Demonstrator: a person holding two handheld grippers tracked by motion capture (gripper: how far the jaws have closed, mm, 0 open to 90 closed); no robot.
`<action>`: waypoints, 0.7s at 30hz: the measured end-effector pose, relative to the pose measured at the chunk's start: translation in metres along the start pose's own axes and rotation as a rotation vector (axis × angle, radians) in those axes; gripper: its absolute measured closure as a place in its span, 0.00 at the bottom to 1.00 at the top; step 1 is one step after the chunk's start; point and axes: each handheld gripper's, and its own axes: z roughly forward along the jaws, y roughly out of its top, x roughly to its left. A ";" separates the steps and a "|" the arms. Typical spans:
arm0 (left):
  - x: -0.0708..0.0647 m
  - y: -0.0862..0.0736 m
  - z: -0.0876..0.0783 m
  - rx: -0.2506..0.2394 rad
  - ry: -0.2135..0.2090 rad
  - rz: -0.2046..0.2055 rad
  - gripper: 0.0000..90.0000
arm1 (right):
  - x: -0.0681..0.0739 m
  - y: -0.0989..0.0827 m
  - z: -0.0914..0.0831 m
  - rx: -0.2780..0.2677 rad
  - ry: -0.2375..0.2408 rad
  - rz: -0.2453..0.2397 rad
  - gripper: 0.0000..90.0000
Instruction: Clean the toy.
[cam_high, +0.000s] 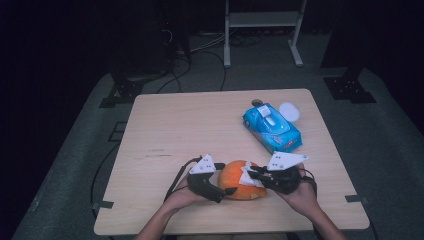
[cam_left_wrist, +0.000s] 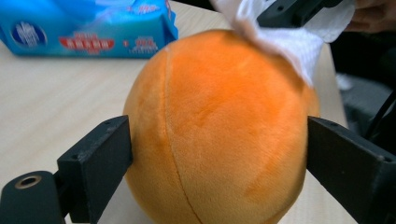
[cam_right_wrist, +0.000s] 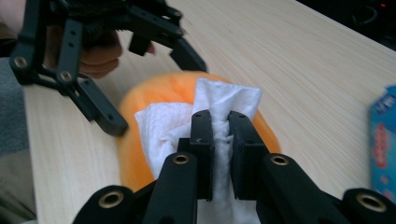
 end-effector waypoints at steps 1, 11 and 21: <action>0.001 -0.001 0.000 -0.002 -0.012 -0.008 0.12 | -0.002 -0.002 -0.002 0.002 -0.006 0.005 0.89; -0.016 0.011 0.000 0.036 0.024 0.129 0.28 | 0.012 0.010 0.002 -0.020 0.039 -0.036 0.89; 0.004 -0.004 -0.006 0.045 -0.027 0.029 0.22 | -0.021 -0.023 -0.004 0.019 0.006 0.105 0.89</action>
